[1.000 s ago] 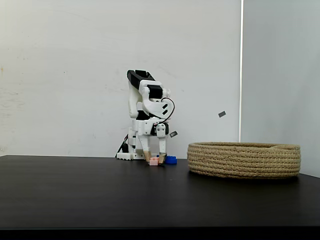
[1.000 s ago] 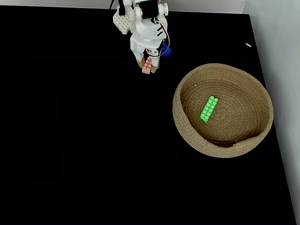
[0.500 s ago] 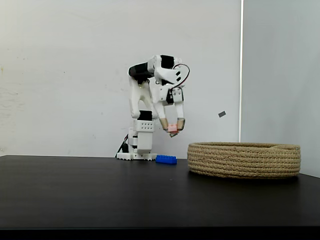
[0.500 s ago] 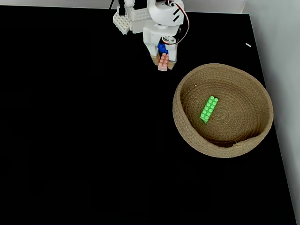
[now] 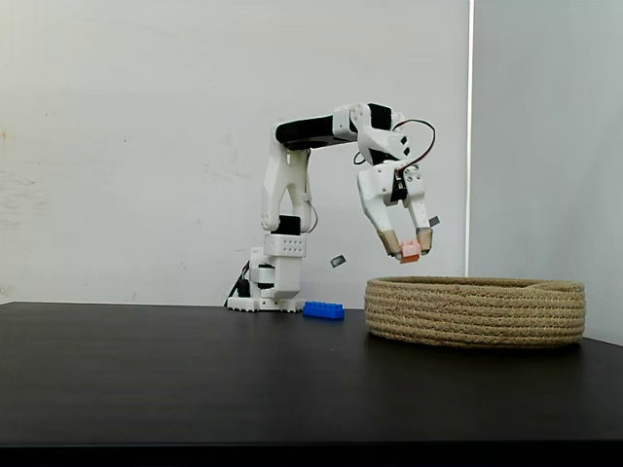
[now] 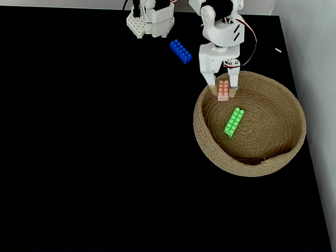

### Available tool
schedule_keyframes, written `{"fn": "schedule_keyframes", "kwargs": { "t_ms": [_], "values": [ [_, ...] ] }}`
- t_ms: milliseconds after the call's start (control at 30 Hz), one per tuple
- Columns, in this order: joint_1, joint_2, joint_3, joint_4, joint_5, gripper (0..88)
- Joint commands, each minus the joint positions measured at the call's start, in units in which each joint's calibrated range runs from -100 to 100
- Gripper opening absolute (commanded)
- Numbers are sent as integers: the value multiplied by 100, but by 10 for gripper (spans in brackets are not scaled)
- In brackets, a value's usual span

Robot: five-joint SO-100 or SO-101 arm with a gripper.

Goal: Place the lego blocks in the tray

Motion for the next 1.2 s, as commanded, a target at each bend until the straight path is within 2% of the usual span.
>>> {"fn": "schedule_keyframes", "kwargs": {
  "t_ms": [0, 33, 100, 133, 167, 433, 767, 1167],
  "values": [
    [-87, 154, -645, -208, 34, 61],
    [-95, 197, -663, -208, 49, 153],
    [-103, 222, -673, -208, 73, 278],
    [-103, 214, -673, -183, 103, 329],
    [-103, 179, -673, -150, 127, 338],
    [-37, -637, -390, 608, 576, 354],
    [-79, -3243, 2437, 1166, 1641, 319],
    [-342, -4533, 4480, 1658, 1880, 303]
  ]
}}
